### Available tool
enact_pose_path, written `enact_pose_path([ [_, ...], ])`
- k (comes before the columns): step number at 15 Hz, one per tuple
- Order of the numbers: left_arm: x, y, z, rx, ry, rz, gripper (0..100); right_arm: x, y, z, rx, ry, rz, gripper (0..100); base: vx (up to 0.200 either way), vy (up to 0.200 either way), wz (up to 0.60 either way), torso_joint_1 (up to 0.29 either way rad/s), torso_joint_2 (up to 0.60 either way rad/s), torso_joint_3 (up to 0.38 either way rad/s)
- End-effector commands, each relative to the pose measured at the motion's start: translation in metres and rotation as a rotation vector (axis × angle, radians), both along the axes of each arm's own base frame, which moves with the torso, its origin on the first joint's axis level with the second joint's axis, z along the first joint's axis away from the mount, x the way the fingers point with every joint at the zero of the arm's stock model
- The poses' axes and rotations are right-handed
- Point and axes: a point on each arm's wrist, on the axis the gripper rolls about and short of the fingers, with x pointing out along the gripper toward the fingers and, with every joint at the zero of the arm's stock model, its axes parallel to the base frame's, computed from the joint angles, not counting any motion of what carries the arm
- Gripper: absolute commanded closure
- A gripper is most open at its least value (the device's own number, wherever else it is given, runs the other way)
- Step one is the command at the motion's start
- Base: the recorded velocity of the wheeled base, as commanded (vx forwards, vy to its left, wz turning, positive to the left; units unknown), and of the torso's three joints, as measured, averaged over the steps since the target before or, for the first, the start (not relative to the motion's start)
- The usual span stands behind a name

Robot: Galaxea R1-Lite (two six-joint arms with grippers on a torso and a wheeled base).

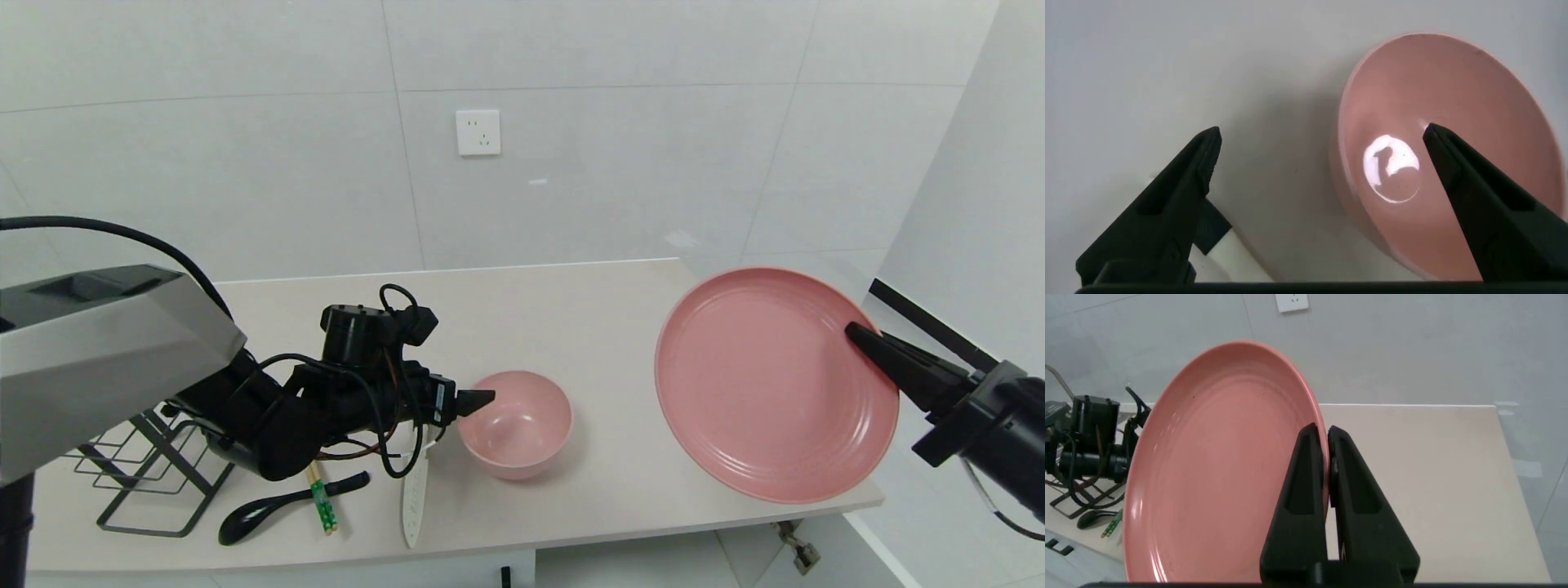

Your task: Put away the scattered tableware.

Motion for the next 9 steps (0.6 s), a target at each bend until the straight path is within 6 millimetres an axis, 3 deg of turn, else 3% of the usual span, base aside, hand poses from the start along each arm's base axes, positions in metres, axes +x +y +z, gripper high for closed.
enact_pose_path([
  [1,0.002,-0.004,-0.01,0.008,0.023,-0.008,0,0.0,0.0,0.0,-0.001,0.001,0.001,100,0.0,0.0,0.0,0.0,0.0,0.0],
  [9,0.003,-0.016,-0.027,0.018,0.042,-0.035,0,0.0,0.0,0.0,-0.001,0.001,0.001,100,0.0,0.0,0.0,0.0,0.0,0.0],
])
